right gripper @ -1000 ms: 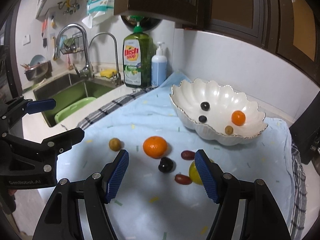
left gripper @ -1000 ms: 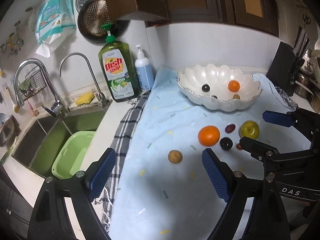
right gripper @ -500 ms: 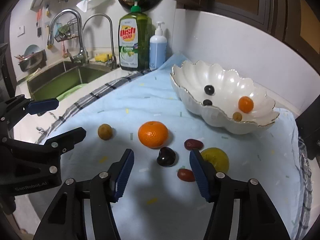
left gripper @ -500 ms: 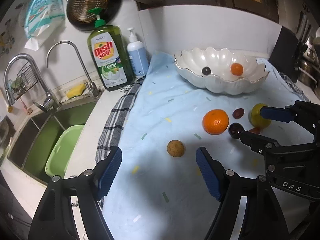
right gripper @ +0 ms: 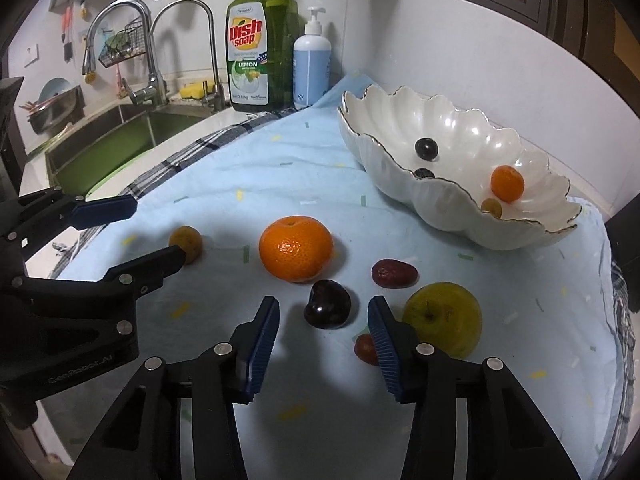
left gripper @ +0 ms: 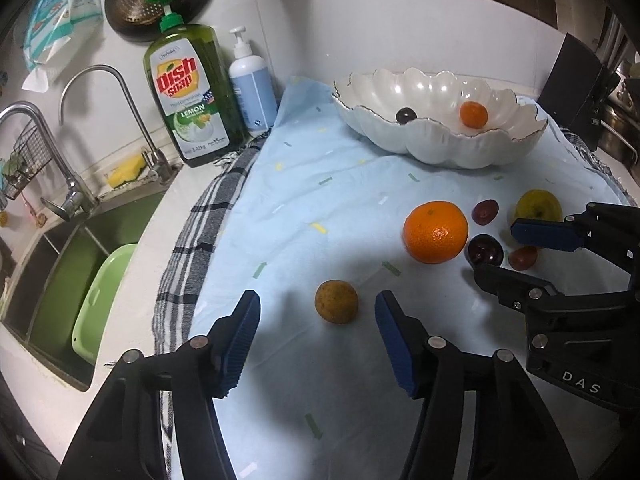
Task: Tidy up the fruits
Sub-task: 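Grasp the small brown fruit with the left tool while the right tool grasps the dark plum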
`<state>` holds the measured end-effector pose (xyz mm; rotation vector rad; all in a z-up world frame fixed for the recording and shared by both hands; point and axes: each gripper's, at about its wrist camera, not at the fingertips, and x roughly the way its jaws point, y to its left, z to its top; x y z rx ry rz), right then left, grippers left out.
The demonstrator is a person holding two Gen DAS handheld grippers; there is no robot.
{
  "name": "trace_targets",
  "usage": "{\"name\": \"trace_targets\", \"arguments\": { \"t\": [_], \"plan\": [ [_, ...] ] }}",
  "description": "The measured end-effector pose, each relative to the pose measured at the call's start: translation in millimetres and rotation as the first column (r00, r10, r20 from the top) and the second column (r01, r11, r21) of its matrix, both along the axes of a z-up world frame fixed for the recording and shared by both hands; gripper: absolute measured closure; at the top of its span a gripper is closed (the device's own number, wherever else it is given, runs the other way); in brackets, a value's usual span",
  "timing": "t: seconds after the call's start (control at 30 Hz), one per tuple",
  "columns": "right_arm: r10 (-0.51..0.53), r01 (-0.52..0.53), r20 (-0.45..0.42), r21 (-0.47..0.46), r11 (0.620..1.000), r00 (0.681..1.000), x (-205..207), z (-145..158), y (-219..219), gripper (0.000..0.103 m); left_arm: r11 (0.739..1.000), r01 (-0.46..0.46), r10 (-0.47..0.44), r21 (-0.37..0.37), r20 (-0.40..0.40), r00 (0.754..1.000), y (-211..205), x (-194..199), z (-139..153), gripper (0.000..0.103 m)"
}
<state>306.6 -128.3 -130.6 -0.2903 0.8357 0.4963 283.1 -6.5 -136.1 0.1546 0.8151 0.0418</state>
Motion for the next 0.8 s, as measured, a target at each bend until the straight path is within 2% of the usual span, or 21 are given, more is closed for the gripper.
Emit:
{"name": "trace_targets", "arguments": {
  "t": [0.27, 0.43, 0.5, 0.8],
  "plan": [
    [0.003, -0.003, -0.018, -0.011, 1.000, 1.000, 11, -7, 4, 0.062, 1.000, 0.014, -0.015, -0.027, -0.041, 0.999, -1, 10, -11, 0.060],
    [0.004, -0.005, -0.049, -0.016, 1.000, 0.999, 16, -13, 5, 0.074, 0.999, 0.015, -0.018, -0.052, -0.062, 0.998, -1, 14, -16, 0.071],
    [-0.005, 0.004, -0.052, -0.007, 1.000, 0.999, 17, -13, 3, 0.074, 0.998, 0.013, -0.018, -0.067, -0.066, 0.998, 0, 15, -17, 0.074],
    [-0.013, 0.013, -0.035, 0.003, 1.000, 0.999, 13, -7, 1, 0.074, 0.997, 0.014, -0.019, -0.075, -0.058, 0.998, -1, 14, -13, 0.077]
  ]
}}
